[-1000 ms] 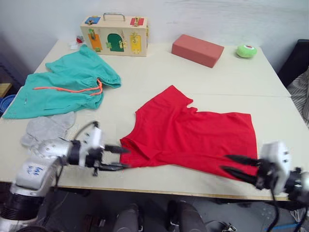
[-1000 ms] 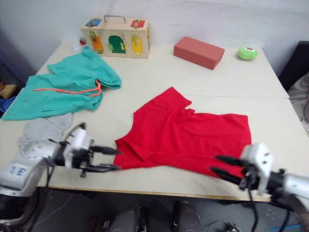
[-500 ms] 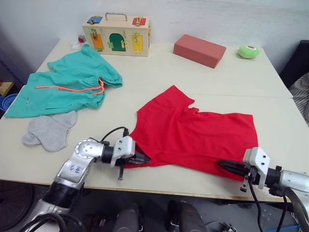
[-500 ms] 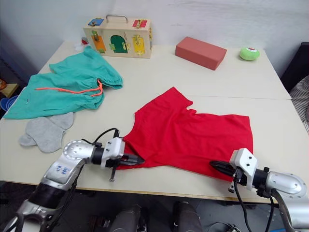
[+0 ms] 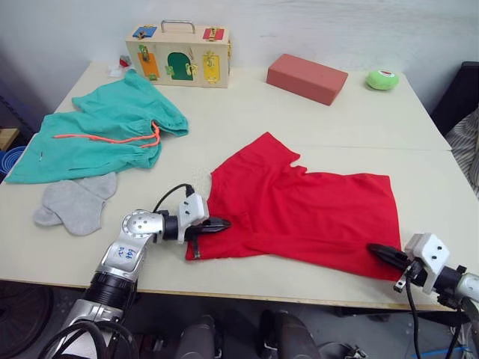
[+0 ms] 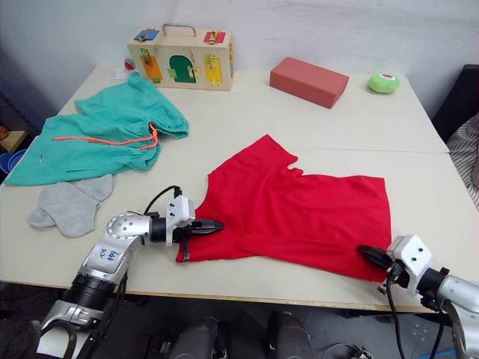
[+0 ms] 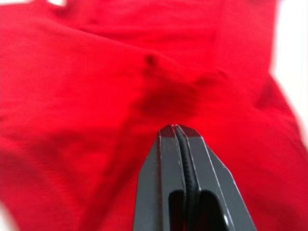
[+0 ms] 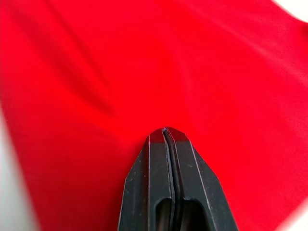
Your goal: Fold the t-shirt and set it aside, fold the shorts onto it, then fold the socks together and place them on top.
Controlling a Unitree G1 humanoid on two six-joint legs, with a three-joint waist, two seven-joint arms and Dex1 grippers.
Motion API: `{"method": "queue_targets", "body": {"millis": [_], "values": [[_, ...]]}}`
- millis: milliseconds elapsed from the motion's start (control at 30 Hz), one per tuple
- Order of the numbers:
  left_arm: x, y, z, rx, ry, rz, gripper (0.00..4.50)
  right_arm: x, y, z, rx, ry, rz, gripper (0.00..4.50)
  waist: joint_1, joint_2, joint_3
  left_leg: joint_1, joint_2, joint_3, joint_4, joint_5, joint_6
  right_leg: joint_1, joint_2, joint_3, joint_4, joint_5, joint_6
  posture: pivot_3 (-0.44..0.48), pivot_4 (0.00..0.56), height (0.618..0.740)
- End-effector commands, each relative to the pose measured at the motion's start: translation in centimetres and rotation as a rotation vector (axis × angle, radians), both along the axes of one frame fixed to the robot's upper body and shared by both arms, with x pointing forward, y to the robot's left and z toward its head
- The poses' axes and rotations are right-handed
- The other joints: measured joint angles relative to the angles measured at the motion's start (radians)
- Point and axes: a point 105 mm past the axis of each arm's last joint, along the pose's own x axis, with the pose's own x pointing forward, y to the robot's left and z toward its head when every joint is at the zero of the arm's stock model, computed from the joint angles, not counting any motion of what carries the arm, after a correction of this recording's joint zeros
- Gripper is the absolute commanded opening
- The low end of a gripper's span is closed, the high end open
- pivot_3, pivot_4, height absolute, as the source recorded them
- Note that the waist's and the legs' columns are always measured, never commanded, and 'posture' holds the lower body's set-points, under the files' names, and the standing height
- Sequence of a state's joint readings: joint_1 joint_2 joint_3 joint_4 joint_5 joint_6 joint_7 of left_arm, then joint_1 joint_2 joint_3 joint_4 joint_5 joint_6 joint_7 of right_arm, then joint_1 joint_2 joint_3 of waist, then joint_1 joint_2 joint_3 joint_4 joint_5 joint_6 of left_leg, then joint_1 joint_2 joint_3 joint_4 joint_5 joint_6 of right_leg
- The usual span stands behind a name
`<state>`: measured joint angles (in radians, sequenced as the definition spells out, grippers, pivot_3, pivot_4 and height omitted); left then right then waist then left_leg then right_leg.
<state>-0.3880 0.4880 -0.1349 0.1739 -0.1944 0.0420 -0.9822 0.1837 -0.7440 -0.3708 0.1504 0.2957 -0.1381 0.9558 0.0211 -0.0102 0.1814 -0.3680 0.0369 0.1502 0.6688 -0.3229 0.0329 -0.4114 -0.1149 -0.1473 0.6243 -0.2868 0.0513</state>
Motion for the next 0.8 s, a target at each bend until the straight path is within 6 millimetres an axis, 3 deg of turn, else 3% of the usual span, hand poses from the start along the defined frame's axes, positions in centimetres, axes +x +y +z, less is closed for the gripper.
{"method": "queue_targets", "body": {"millis": [33,167,233,367,500,733,767,800], "values": [[-0.5,1.8,3.1,-0.091,-0.095,0.025,0.06,0.1,-2.1,2.3,0.027,-0.082,-0.119,0.00,-0.001,0.000,0.000,0.000,0.000,0.000,0.000,0.000,0.000,0.000,0.000,0.000,0.000,0.000,0.000,0.000,0.150,0.740],[-2.9,3.5,3.8,-0.044,-0.093,-0.034,0.06,-1.2,-1.6,4.4,0.035,-0.093,-0.075,0.00,-0.009,0.002,0.000,0.000,0.001,0.000,-0.002,0.001,-0.002,-0.001,0.000,0.000,0.000,0.000,0.000,0.000,0.150,0.740],[-4.5,4.1,3.7,0.007,-0.084,-0.072,0.21,-2.5,-0.1,5.0,0.038,-0.049,0.004,0.37,-0.010,0.004,-0.001,0.000,0.001,0.000,-0.002,0.001,-0.002,-0.001,0.000,0.000,0.000,0.000,-0.001,0.000,0.150,0.740],[-7.0,4.3,2.3,0.123,-0.089,-0.123,1.20,-4.9,2.4,3.8,-0.061,0.051,0.157,1.59,-0.007,0.004,-0.001,0.000,0.001,-0.001,-0.003,-0.001,-0.001,0.000,0.000,0.000,-0.002,0.000,0.000,0.000,0.150,0.740],[-7.1,4.5,-0.1,0.227,-0.101,-0.085,2.48,-5.5,2.1,1.7,-0.175,0.102,0.177,2.98,0.002,0.004,-0.001,0.000,0.001,-0.001,-0.003,-0.003,0.001,0.000,0.000,0.001,-0.003,0.000,0.000,0.000,0.150,0.740],[-6.2,4.8,-2.3,0.341,-0.068,-0.031,2.48,-3.8,0.8,0.0,-0.289,0.149,0.155,2.98,0.002,0.004,-0.001,0.000,0.001,-0.001,-0.003,-0.003,0.001,0.000,0.000,0.000,-0.003,0.000,0.000,0.000,0.150,0.740],[-6.3,4.9,-2.5,0.352,-0.053,-0.036,2.50,-3.8,0.9,-0.3,-0.310,0.167,0.179,2.81,0.002,0.004,-0.001,0.001,0.001,-0.001,-0.003,-0.003,0.001,0.000,0.000,0.001,-0.003,0.000,0.000,0.000,0.150,0.740],[-6.0,5.3,-2.7,0.374,-0.046,-0.023,2.19,-3.8,0.7,-0.4,-0.314,0.178,0.177,2.57,0.002,0.004,-0.002,0.001,0.001,-0.001,-0.003,-0.003,0.001,0.000,0.000,0.001,-0.003,0.000,0.000,0.000,0.150,0.740]]}}
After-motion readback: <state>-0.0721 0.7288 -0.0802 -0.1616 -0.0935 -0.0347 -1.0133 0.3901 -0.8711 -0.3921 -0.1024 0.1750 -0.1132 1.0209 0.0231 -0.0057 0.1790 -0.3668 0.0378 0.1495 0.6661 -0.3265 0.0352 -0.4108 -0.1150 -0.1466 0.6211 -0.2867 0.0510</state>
